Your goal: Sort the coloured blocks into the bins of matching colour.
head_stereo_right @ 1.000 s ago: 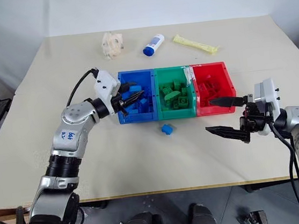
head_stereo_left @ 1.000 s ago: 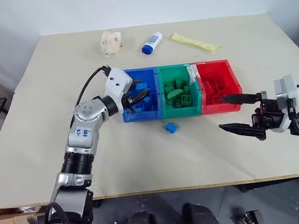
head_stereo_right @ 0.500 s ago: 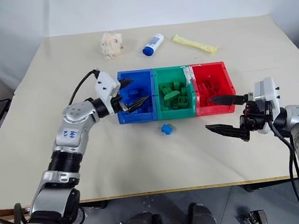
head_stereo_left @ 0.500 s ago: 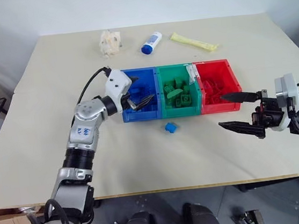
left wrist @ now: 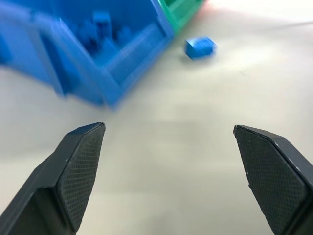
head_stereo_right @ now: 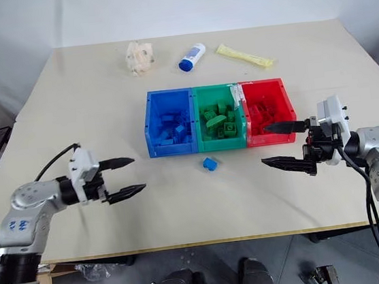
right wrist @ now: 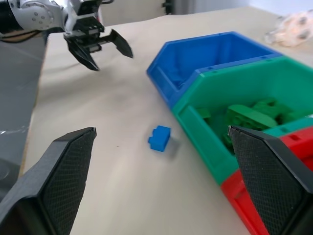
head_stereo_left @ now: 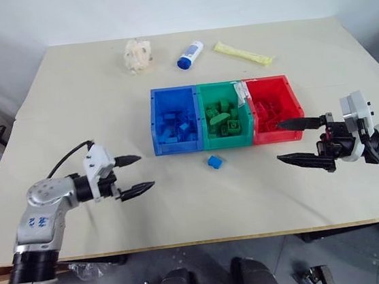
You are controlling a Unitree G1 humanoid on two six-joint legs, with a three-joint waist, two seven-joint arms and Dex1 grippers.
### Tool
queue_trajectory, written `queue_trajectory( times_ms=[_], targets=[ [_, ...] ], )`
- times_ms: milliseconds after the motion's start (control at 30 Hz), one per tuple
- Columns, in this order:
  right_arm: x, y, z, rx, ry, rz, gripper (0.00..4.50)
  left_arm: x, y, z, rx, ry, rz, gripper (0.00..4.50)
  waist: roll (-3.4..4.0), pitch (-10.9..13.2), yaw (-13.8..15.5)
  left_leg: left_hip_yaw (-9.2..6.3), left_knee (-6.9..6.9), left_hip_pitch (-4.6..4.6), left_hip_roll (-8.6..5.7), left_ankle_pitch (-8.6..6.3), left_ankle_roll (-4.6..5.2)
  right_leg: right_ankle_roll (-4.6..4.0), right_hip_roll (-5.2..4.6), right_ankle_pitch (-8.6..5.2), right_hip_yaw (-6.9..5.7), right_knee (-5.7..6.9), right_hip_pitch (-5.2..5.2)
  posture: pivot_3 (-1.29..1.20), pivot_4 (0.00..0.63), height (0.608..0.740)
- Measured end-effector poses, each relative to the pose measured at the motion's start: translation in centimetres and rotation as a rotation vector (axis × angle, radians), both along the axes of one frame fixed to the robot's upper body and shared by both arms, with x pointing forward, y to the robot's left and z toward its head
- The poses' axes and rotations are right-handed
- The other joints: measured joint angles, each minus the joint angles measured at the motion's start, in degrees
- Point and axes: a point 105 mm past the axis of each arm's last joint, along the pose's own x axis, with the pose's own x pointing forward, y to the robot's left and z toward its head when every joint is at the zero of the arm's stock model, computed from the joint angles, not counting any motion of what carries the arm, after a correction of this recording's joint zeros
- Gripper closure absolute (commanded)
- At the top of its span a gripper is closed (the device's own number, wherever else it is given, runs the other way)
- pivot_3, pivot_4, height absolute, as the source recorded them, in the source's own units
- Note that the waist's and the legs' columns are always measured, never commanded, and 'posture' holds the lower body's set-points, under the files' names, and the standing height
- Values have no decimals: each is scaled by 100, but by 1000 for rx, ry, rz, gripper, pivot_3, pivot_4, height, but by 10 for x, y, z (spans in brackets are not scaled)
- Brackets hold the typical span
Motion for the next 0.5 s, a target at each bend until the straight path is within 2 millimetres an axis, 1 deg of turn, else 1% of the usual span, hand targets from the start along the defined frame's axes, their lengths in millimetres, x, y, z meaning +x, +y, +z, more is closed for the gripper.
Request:
queue_trajectory(
  times_ms=[67, 167, 267, 367, 500],
  targets=[
    [0, 0, -3, -7, 14, 8, 0, -12, 13, -1, 12, 4, -12, 28, 1, 0, -5, -1, -4, 0, -5, 0, -1, -1, -24, -1, -4, -1, -2, 0, 150, 740],
    [1, -2, -4, -7, 25, 6, 0, -20, 21, -3, 22, 0, -16, 28, 1, 0, -19, 0, -7, 0, -5, -1, -1, -2, -25, -1, -6, -1, -3, 0, 150, 740],
    [2, -2, -4, -13, 26, 6, 0, -20, 22, 0, 18, -17, -14, 28, 1, 0, -11, -1, -7, 0, -6, -1, -1, -2, -26, -1, -7, 1, -3, 0, 150, 740],
    [2, -2, -4, -16, 27, 15, 0, -19, 13, 5, 2, -49, -21, 28, 1, 0, -14, 0, -9, 0, -8, -1, -1, -2, -27, -1, -7, 2, -4, 0, 150, 740],
    [0, -2, -5, -17, 28, 25, 0, -18, -9, 6, -37, -79, -40, 28, 1, 0, -14, 2, -10, 0, -8, -1, -1, -2, -26, -1, -7, 4, -5, 0, 150, 740]
  ],
)
